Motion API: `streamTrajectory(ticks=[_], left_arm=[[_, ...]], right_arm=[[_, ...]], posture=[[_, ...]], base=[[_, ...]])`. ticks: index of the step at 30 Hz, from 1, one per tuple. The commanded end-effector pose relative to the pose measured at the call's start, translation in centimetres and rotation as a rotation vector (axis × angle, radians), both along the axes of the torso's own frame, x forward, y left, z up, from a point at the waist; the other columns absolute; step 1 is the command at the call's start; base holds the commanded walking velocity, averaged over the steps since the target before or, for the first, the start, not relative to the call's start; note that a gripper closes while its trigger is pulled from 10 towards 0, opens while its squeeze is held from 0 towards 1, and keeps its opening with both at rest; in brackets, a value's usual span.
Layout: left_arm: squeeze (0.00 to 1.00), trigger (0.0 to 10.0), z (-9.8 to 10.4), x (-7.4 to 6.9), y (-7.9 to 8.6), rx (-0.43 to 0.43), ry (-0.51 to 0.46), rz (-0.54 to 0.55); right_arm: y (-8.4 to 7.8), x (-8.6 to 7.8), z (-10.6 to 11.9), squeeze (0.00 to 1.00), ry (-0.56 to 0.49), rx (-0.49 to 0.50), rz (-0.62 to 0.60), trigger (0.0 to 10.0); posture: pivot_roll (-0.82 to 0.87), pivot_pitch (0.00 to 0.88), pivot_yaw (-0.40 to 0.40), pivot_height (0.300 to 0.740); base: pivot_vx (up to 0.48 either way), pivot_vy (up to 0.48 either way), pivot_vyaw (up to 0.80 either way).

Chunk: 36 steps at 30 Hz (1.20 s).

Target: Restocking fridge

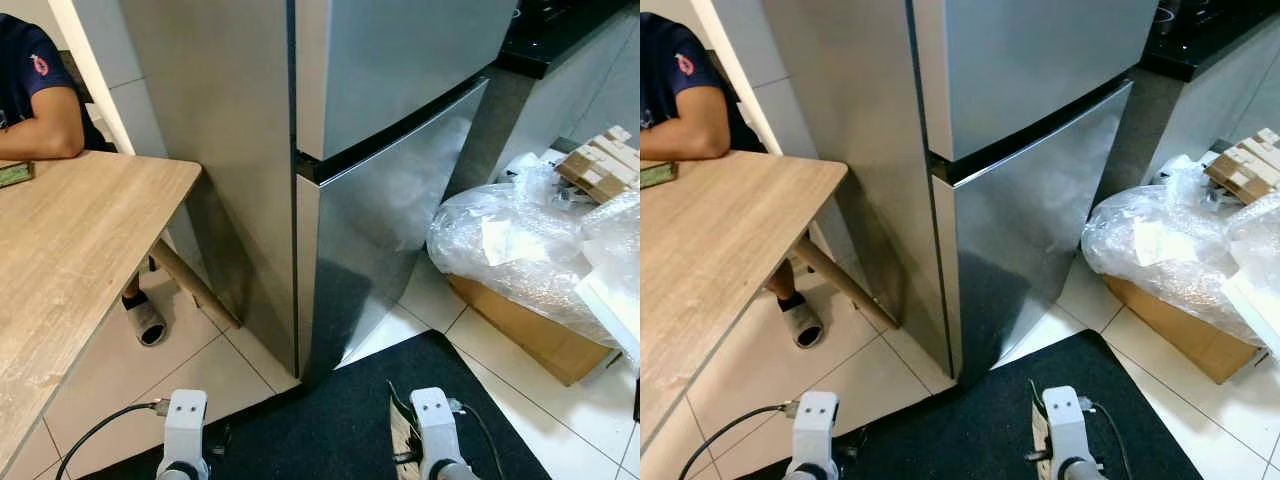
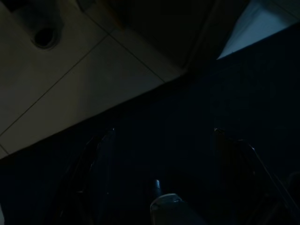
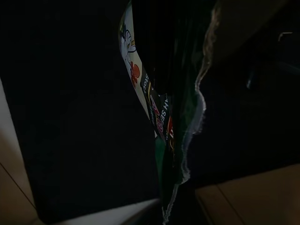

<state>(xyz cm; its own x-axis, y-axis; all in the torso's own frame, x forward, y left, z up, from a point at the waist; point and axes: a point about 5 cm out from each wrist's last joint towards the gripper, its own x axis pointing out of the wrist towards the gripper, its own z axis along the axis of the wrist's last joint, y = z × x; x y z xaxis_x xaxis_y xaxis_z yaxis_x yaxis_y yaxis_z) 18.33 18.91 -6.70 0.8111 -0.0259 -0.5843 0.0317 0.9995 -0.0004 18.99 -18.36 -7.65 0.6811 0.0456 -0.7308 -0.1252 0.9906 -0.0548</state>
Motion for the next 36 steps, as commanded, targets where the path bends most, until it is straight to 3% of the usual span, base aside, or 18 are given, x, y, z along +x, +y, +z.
streamTrajectory(ticks=[1, 5, 8, 11, 19, 30, 36], left_arm=[[0.0, 10.0, -0.4, -0.7, 0.7, 0.047, 0.033, 0.018], [0.0, 10.0, -0.8, -1.2, 0.8, 0.03, 0.068, 0.021], [0.0, 10.0, -0.9, -1.2, 0.8, 0.057, 0.088, -0.003], [0.0, 10.0, -1.0, -1.2, 1.3, 0.034, 0.091, 0.067], [0.0, 10.0, -1.3, -1.9, 1.3, 0.025, 0.116, 0.071], [0.0, 10.0, -0.8, -1.4, 0.8, 0.009, 0.049, 0.065], [0.0, 10.0, -0.6, -1.2, 0.4, 0.014, 0.015, 0.039]], right_arm=[[0.1, -0.1, -0.1, 0.0, 0.006, -0.006, -0.017, 10.0], [0.6, 0.2, 0.2, 0.0, -0.037, 0.04, -0.011, 10.0], [0.6, -0.1, -0.1, 0.0, -0.013, 0.027, -0.02, 10.0], [0.9, -0.5, -0.3, 0.0, 0.01, 0.01, 0.046, 10.0], [0.9, 0.0, 0.0, 0.0, 0.001, 0.0, 0.068, 10.0], [0.2, -0.3, -0.1, 0.0, 0.01, -0.019, 0.085, 10.0], [0.6, -0.5, -0.2, 0.0, 0.013, -0.014, 0.083, 10.0]], posture=[[-0.08, 0.095, 0.018, 0.74], [-0.1, 0.086, 0.037, 0.74], [-0.08, 0.089, 0.01, 0.74], [-0.08, 0.092, 0.006, 0.74], [-0.09, 0.09, 0.0, 0.74], [-0.08, 0.093, -0.02, 0.74], [-0.09, 0.091, -0.01, 0.74]], base=[[0.0, 0.0, 0.0], [0.0, 0.0, 0.0], [0.0, 0.0, 0.0], [0.0, 0.0, 0.0], [0.0, 0.0, 0.0], [0.0, 0.0, 0.0], [0.0, 0.0, 0.0]])
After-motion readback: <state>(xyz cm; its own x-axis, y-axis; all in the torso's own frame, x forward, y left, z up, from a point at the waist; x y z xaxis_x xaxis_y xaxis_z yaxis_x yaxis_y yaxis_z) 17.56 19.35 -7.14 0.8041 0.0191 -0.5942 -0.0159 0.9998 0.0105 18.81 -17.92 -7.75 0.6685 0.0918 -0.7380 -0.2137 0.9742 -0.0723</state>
